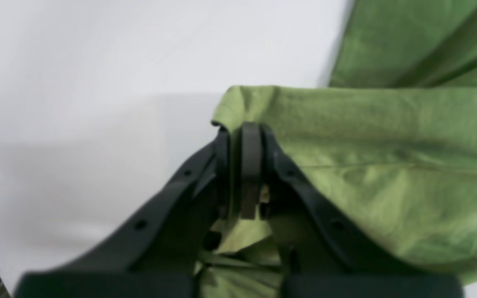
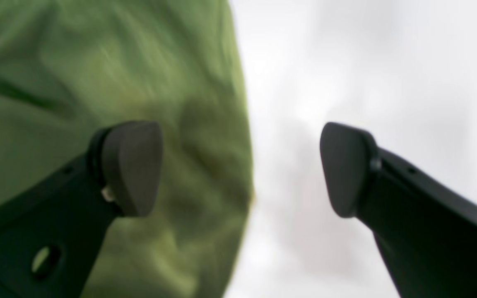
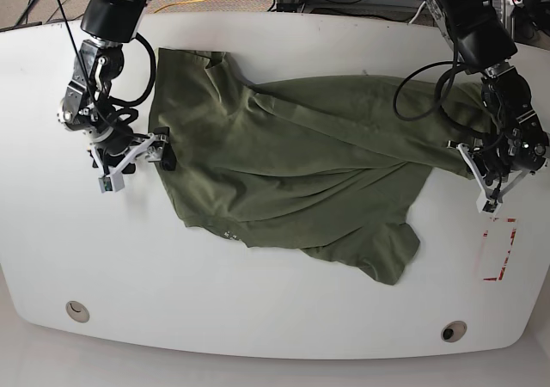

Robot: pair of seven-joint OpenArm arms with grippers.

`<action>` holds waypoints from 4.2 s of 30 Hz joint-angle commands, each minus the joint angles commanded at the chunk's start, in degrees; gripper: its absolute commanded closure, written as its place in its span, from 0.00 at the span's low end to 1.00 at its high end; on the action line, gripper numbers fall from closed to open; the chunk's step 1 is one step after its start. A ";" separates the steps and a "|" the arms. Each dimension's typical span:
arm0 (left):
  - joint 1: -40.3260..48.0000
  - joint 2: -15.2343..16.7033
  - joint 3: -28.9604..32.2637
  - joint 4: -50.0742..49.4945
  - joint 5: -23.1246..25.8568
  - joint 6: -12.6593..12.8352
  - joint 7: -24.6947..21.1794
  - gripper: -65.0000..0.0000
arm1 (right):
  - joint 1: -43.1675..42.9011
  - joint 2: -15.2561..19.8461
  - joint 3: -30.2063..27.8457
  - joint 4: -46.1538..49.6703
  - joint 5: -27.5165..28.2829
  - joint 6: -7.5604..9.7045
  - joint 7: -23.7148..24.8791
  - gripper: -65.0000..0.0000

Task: Layout the t-shirt on the table in an organized manner, then fold the t-shirt properly
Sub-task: 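Move the right gripper along the shirt edge and grasp the hem, then lift the shirt with both grippers and lay it flat across the table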

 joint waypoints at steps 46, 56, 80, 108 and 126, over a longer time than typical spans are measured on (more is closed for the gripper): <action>-1.76 -0.09 2.99 21.71 0.09 0.00 0.18 1.00 | -6.07 -6.86 0.09 30.51 -0.09 -0.35 -10.99 1.00; -13.36 -0.09 2.64 26.99 -0.09 0.00 5.54 1.00 | -0.26 -3.08 -0.09 33.85 -0.09 0.00 -11.34 1.00; -54.51 0.88 9.14 15.03 0.09 0.00 5.80 1.00 | 55.91 13.71 -16.44 1.32 -0.53 0.09 -12.66 1.00; -34.64 -4.40 8.88 20.48 -0.18 0.00 11.47 1.00 | 22.33 17.14 -2.90 25.85 0.09 4.57 -22.51 1.00; 9.76 -4.13 1.93 24.79 -0.09 0.00 11.47 1.00 | -16.35 -0.79 8.00 34.99 -0.53 4.62 -18.37 1.00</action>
